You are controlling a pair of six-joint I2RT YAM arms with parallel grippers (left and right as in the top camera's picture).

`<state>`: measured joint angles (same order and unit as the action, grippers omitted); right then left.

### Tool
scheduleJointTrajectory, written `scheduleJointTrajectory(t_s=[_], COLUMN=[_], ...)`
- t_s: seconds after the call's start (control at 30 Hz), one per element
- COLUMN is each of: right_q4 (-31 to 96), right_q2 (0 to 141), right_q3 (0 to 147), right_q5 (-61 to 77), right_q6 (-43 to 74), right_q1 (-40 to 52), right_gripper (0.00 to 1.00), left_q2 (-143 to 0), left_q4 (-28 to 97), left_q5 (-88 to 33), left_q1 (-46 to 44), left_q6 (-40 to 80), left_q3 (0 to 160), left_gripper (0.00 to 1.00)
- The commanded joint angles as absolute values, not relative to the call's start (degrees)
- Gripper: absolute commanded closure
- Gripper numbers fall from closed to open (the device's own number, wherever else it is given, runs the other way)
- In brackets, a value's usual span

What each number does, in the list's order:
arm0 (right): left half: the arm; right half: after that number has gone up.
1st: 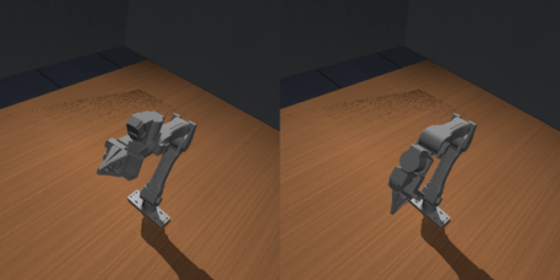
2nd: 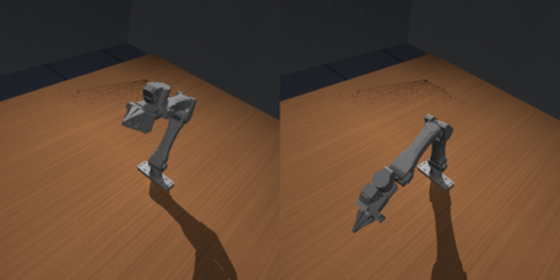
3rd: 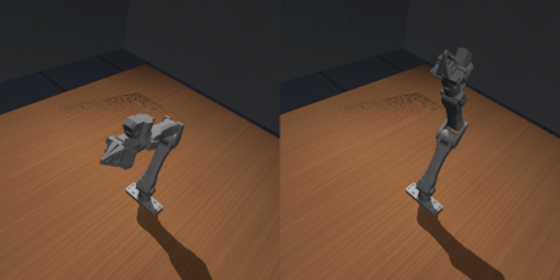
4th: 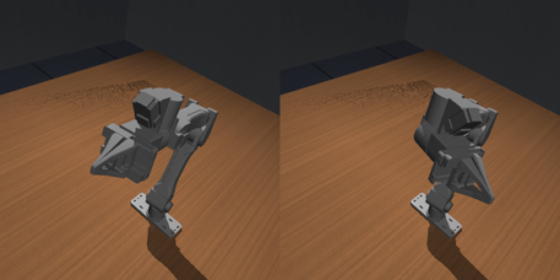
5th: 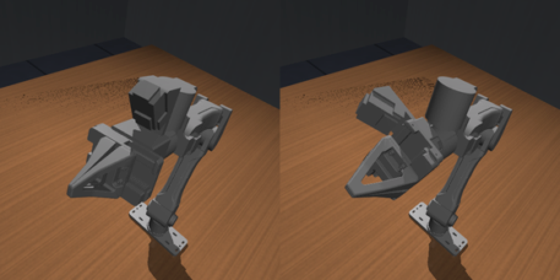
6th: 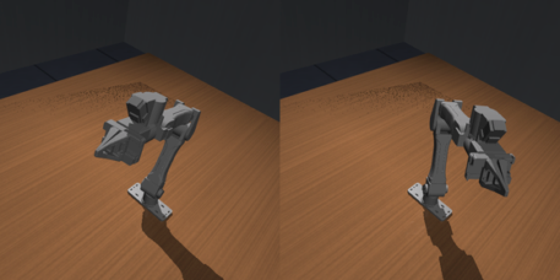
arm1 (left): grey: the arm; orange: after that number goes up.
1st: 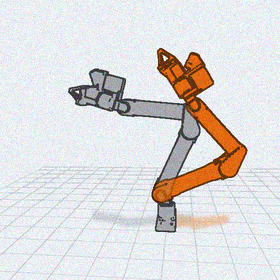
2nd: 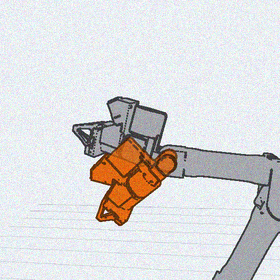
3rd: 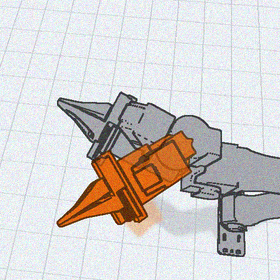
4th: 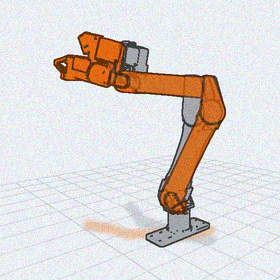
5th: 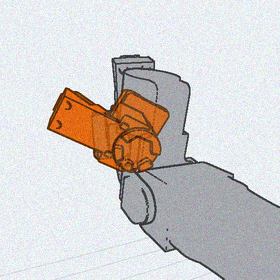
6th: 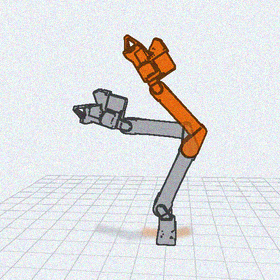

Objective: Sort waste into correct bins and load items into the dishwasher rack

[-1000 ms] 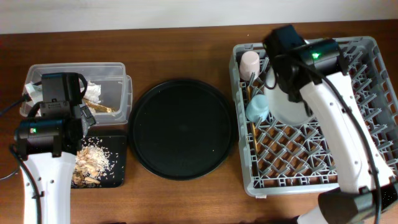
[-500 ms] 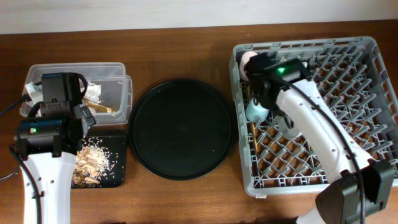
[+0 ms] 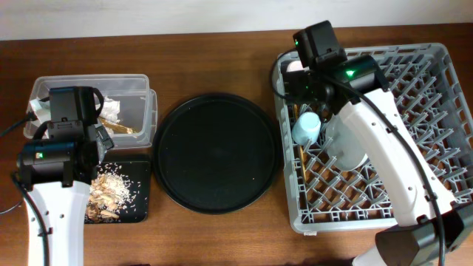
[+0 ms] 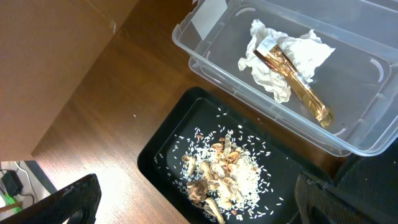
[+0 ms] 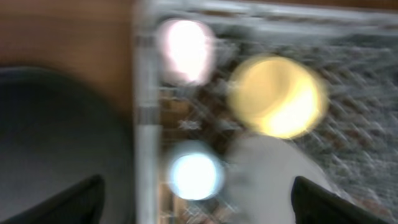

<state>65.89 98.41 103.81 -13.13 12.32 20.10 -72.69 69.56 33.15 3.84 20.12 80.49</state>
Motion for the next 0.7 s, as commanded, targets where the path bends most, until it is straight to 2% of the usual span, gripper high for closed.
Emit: scheduleJointTrajectory(t_s=[0.0,0.27,0.33,0.47,0.5,0.53,0.57,0.67], right_q4=[66.0,66.1,65.9,63.6,56.6,53.0,45.3,32.5], right_q2=[98.2,98.2,94.3,73.0,61.3,56.0,43.2,19.7], right_q3=[104.5,104.4,104.4,103.4,95.1,88.9,72.8,45.3], right_q5=[0.4,0.5,0.4,-9.1,-9.0,-9.1,-7.3,2.4], right_q6=[7.7,7.7,7.7,7.7,7.7,7.7,8.0,8.0], right_q1=[20.2,19.9,19.0,18.6,18.6,18.6,16.7,8.0], right_gripper=[0.02,0.02,0.02,0.02,0.02,0.02,0.02,0.02], left_q2=[-72.4,-72.4,-72.4,-72.4,-72.4,-72.4,-72.4,-72.4], left_q4=[69.5,69.5,69.5,69.5,69.5,69.5,69.5,69.5], left_q5=[33.1,33.2,33.2,33.2,33.2,33.2,33.2,33.2], left_q1=[3.9,3.9,3.9,3.9,3.9,3.9,3.9,3.9], left_q6=[19.6,19.6,19.6,19.7,19.6,19.6,19.6,19.7], left_q3=[81.3,81.3,81.3,81.3,81.3,81.3,81.3,81.3], left_gripper=[0.01,0.01,0.01,0.01,0.01,0.01,0.01,0.01])
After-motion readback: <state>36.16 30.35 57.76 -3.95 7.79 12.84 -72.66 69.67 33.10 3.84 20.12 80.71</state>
